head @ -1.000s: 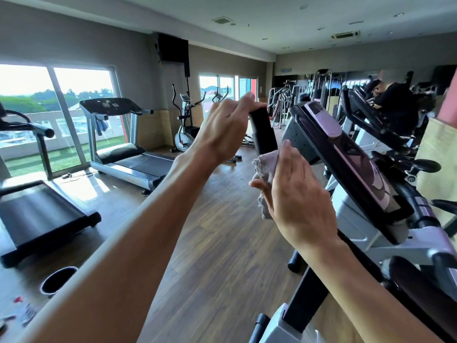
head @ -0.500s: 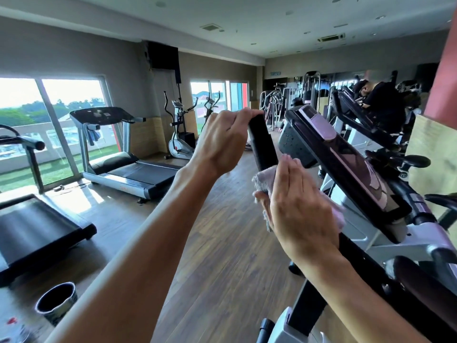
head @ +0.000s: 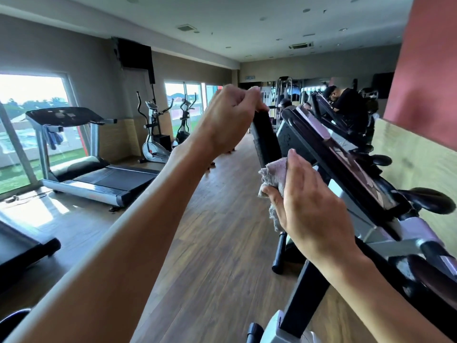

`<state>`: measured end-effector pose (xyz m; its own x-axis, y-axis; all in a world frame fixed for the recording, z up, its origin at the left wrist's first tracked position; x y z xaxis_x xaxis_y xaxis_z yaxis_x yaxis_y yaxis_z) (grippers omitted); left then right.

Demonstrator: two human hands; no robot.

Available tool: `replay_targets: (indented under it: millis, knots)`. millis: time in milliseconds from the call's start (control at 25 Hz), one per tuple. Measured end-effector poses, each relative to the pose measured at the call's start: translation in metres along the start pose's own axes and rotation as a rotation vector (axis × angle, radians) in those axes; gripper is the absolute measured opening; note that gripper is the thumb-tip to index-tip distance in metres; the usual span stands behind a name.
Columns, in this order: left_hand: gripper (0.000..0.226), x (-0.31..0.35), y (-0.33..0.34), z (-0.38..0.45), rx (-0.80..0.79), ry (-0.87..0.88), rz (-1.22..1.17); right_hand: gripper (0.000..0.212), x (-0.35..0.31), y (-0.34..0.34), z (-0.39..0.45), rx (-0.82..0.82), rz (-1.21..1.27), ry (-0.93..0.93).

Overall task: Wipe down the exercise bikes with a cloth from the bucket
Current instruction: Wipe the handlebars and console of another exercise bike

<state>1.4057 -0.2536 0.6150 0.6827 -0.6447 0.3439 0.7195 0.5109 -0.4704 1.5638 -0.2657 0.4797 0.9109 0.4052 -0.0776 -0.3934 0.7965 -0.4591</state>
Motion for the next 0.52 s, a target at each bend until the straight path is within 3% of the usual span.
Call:
replay_targets:
  millis: [320,520]
  knots:
    - [0.029,-0.035,0.008,0.022,0.011,0.256,-0.267,0.070,-0.034,0.012,0.019,0.263,-0.122,0.121]
    - [0.026,-0.049,0.006,0.021,-0.049,0.380,-0.424,0.067,-0.033,0.009,-0.014,0.280,-0.415,0.090]
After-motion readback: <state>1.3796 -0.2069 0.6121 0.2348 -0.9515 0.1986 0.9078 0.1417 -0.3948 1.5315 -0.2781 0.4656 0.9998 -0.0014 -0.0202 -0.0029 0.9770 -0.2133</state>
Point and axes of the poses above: each hand's wrist, its own z-axis towards the middle knuckle, its own y-axis out of the palm, x = y × z, the point moved 3 cm from there along z, towards the middle knuckle, and after that the axes turned 8 degrees about y, right-handed, at the moved point
